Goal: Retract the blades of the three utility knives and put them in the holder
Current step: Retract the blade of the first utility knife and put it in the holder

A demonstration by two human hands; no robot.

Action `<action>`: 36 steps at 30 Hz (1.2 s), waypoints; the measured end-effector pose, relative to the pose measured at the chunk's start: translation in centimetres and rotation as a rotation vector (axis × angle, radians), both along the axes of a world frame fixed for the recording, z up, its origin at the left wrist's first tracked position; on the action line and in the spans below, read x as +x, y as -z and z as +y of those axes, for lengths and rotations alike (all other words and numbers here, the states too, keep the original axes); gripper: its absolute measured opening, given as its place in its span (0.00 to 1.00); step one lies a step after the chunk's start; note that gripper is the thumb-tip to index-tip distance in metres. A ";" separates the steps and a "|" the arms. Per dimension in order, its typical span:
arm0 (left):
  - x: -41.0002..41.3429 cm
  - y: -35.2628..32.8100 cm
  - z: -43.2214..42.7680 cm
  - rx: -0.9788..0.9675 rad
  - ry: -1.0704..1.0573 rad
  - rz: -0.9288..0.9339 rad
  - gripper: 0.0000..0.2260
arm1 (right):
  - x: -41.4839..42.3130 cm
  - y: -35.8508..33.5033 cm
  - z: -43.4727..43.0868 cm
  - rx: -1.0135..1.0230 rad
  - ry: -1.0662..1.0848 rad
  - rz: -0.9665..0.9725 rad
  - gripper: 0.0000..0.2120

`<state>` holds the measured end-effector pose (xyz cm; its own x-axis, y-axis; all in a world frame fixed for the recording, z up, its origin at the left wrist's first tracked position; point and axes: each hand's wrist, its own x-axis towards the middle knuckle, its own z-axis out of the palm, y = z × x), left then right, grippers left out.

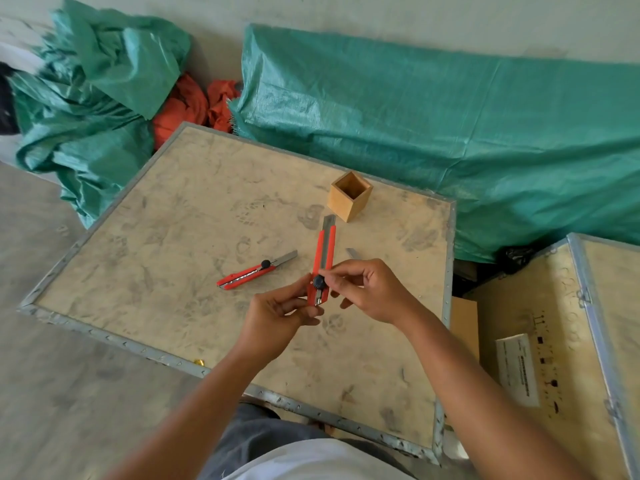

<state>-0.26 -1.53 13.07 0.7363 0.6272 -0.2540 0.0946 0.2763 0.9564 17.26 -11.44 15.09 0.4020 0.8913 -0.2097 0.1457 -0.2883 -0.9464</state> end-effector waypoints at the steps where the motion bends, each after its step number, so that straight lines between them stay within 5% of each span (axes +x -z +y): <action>1: 0.0 -0.1 0.0 -0.001 -0.001 -0.001 0.25 | -0.2 0.0 -0.1 -0.003 -0.012 -0.008 0.11; 24: -0.6 -1.4 0.0 0.055 0.031 0.001 0.26 | -2.4 -0.7 -0.5 0.034 0.088 -0.223 0.09; 36: 2.5 -1.2 1.2 0.086 0.082 0.027 0.26 | -0.4 -0.6 0.1 0.122 0.246 -0.139 0.07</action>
